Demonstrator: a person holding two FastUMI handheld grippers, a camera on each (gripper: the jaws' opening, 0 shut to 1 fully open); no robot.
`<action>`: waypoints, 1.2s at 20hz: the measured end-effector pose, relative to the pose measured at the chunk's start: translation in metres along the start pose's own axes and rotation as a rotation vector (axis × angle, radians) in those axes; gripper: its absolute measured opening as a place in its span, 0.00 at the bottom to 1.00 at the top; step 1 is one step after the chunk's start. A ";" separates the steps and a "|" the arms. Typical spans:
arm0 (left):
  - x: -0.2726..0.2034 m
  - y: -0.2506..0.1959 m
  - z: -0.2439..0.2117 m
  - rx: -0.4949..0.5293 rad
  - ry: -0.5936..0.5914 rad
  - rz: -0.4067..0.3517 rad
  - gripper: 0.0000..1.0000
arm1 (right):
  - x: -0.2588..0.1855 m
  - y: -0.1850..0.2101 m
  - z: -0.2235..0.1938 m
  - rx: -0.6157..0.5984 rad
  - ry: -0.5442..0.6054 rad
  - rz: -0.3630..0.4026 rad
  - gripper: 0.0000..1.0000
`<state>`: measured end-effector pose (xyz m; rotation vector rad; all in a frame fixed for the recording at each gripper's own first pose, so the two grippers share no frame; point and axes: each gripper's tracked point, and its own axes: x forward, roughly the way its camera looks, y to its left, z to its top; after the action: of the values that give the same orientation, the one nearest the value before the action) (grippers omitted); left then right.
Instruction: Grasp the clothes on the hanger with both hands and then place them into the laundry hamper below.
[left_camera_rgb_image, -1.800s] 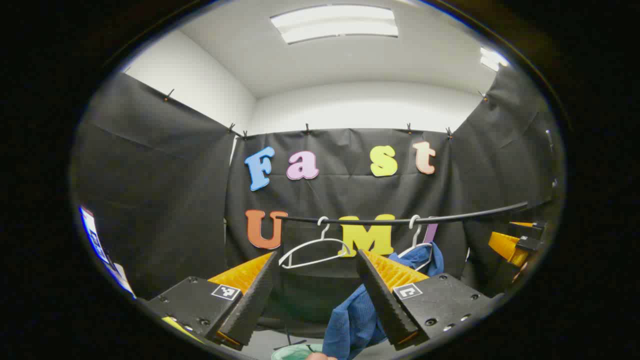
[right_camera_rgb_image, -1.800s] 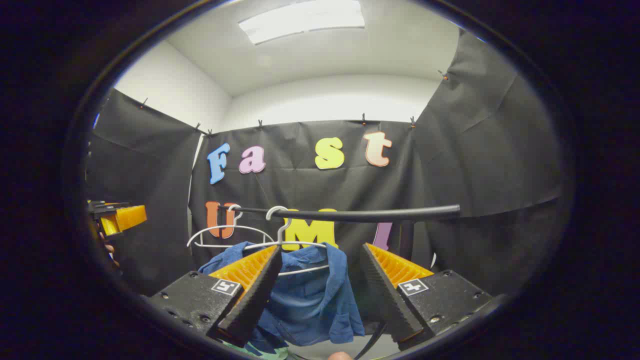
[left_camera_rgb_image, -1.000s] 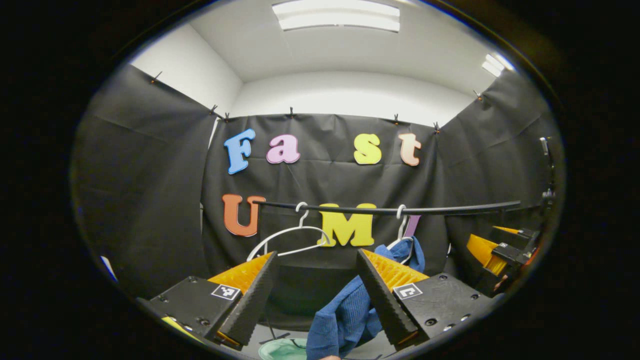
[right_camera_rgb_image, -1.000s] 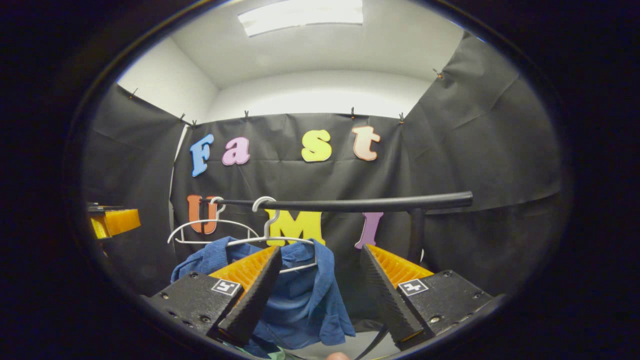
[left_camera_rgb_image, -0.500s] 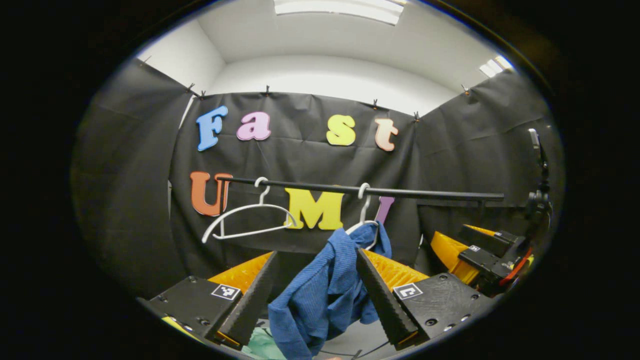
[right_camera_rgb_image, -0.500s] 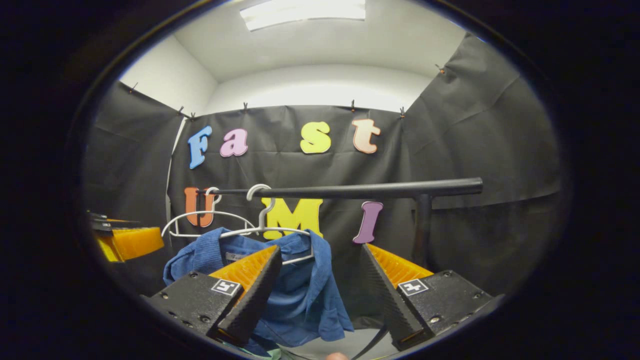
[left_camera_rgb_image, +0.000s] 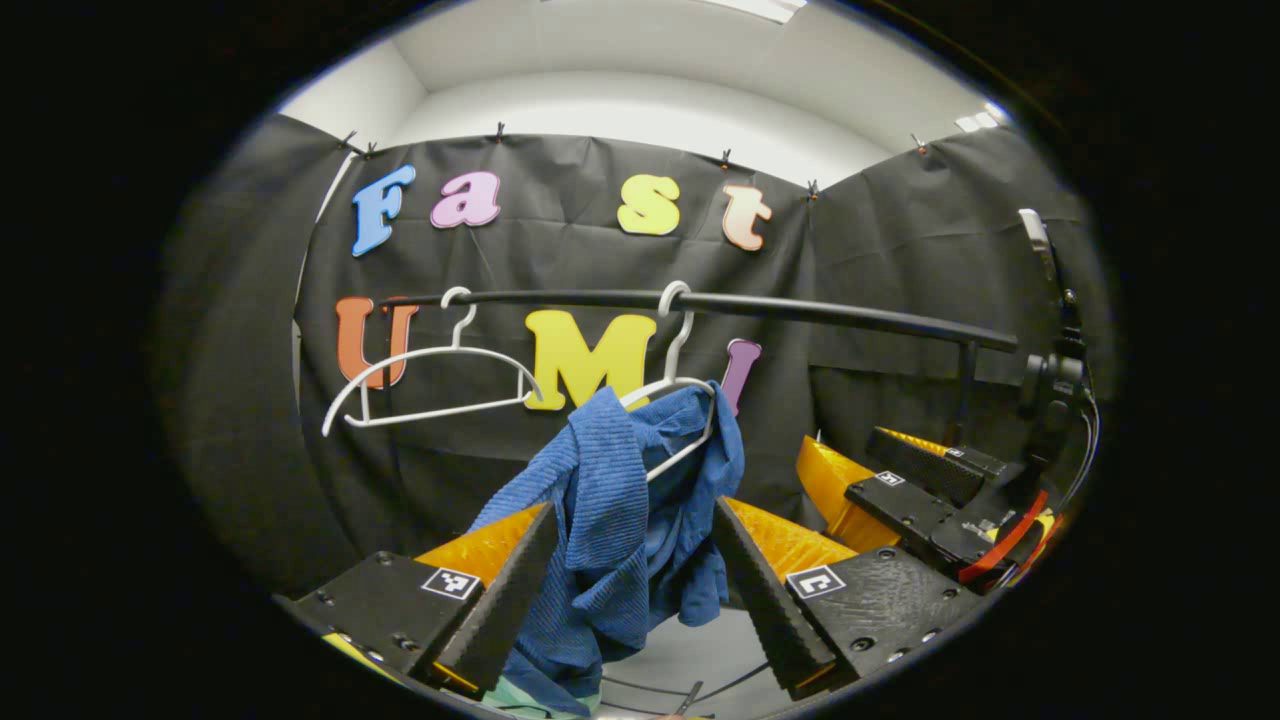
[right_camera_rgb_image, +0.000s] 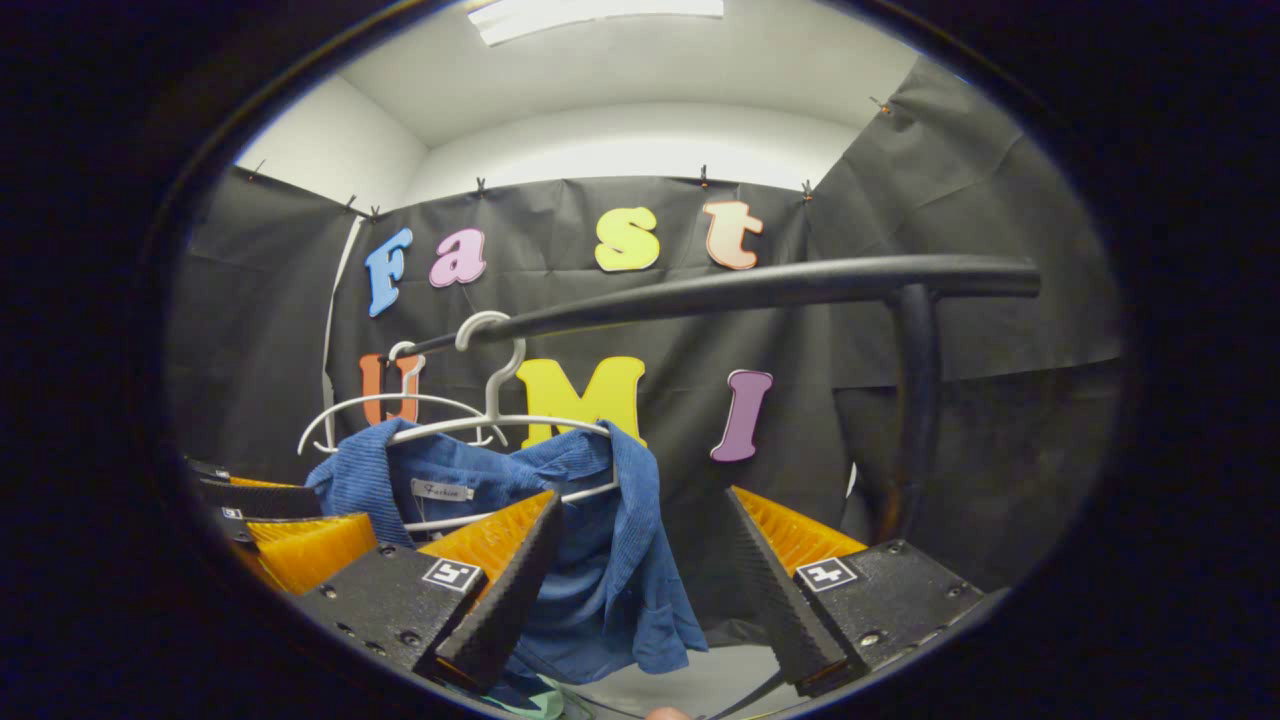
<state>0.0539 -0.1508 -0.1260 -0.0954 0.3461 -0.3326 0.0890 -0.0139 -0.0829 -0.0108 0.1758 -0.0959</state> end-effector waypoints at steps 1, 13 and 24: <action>0.006 0.006 -0.006 -0.003 0.012 0.021 0.96 | 0.006 0.000 -0.005 -0.007 0.009 0.000 0.99; 0.074 0.088 -0.022 0.015 0.029 0.273 0.97 | 0.088 -0.013 -0.048 -0.081 0.085 -0.209 0.99; 0.083 0.111 -0.008 0.089 -0.007 0.272 0.42 | 0.079 -0.039 -0.079 -0.065 0.193 -0.254 0.57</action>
<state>0.1587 -0.0746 -0.1766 0.0383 0.3323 -0.0783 0.1487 -0.0605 -0.1736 -0.0891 0.3705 -0.3449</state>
